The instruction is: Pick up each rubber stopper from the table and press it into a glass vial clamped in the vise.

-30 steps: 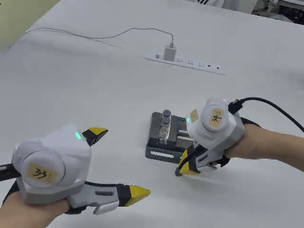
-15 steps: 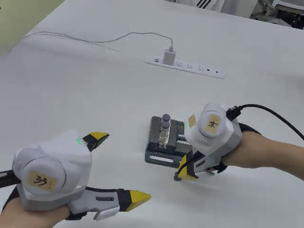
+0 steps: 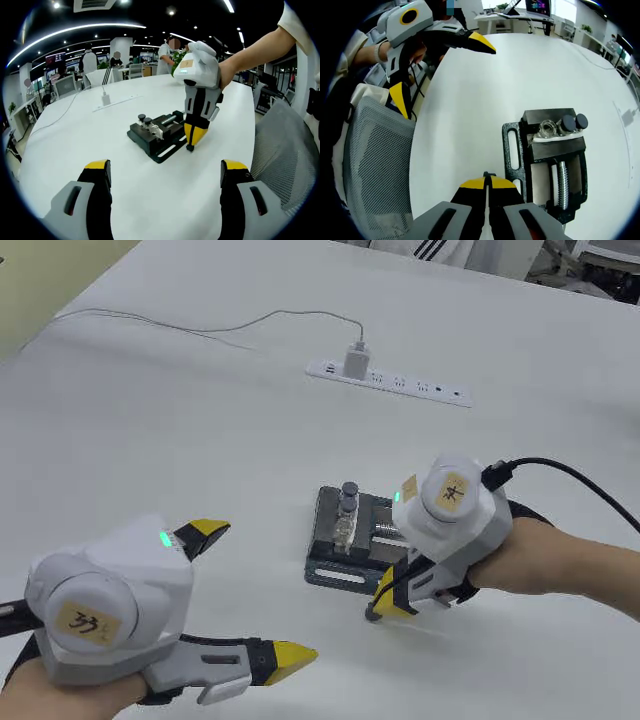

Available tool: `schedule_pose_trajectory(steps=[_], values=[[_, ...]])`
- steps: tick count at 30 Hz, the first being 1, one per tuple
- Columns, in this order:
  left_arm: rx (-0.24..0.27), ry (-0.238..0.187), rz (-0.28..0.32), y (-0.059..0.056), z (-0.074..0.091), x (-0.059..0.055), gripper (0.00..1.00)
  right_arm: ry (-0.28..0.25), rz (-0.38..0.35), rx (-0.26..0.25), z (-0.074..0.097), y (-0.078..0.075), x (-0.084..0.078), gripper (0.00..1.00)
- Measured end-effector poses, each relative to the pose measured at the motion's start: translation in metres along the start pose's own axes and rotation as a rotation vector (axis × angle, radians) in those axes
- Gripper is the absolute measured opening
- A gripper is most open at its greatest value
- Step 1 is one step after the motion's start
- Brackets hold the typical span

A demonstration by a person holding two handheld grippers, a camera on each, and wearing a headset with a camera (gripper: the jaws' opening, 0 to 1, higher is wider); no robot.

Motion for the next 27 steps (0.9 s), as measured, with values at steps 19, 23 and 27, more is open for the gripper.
schedule_pose_trajectory(steps=[19, 23, 27], values=[[-0.023, -0.052, -0.032, -0.009, -0.005, 0.019, 0.81, -0.562, -0.502, -0.022, 0.067, -0.013, 0.053, 0.0], [-0.035, -0.092, -0.051, -0.014, -0.006, 0.031, 0.76, -0.705, -0.61, 0.017, 0.085, -0.009, 0.069, 0.0], [-0.051, -0.129, -0.07, -0.02, -0.007, 0.044, 0.71, -0.807, -0.689, 0.056, 0.1, 0.0, 0.082, 0.0]])
Point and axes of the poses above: the centre of the closed fingertips' face, and the gripper's own axes: z roughly backward along the fingers, y roughly to its left, x roughly out of its top, the point moved 1 cm from there along z, roughly backward along the fingers, and after that the axes turned 12 degrees about z, right-handed, at the moved point
